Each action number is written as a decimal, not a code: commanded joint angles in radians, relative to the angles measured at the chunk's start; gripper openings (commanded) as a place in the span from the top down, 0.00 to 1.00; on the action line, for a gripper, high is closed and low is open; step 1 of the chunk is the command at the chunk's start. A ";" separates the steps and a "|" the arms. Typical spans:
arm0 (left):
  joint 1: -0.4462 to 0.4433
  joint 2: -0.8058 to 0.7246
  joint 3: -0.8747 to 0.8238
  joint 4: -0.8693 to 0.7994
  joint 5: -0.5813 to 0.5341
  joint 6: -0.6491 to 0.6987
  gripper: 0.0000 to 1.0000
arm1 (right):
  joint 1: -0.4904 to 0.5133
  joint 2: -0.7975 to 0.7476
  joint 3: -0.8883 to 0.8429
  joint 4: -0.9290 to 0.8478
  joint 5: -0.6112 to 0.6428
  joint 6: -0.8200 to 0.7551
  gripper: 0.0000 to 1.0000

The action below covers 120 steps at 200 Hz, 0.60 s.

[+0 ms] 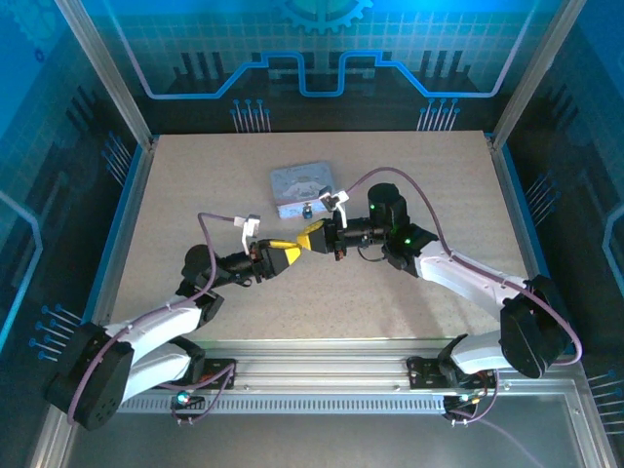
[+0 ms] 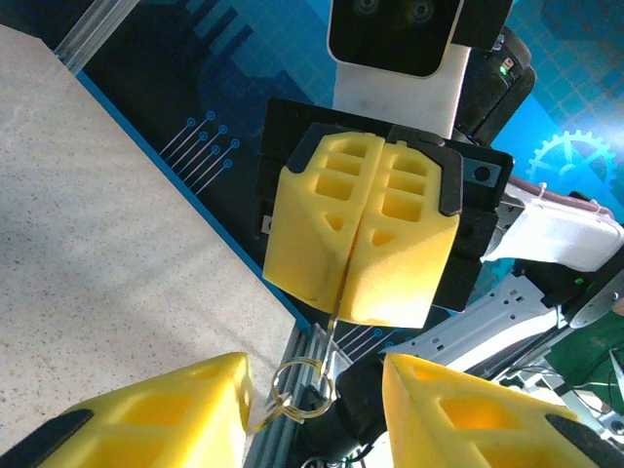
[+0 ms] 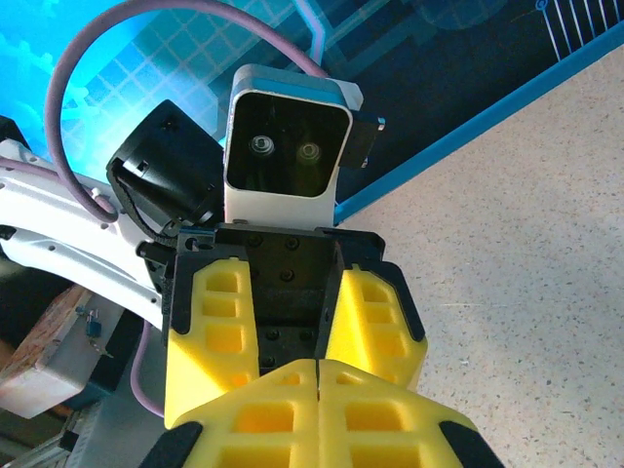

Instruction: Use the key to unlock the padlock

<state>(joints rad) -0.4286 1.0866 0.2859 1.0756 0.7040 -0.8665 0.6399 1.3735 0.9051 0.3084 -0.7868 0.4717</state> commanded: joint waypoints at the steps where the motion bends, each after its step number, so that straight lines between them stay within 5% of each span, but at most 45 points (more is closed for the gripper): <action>1: -0.010 0.016 0.037 0.061 0.010 -0.012 0.62 | -0.008 0.009 0.027 0.026 -0.009 0.012 1.00; 75: -0.012 0.031 0.036 0.037 -0.007 -0.009 0.85 | -0.011 0.006 0.032 0.015 0.019 0.009 1.00; 120: -0.011 0.001 0.016 -0.008 -0.029 0.008 0.77 | -0.011 0.008 0.034 0.032 0.027 0.023 1.00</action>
<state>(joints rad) -0.4332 1.1152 0.3004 1.0801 0.6910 -0.8848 0.6399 1.3766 0.9051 0.3080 -0.7696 0.4812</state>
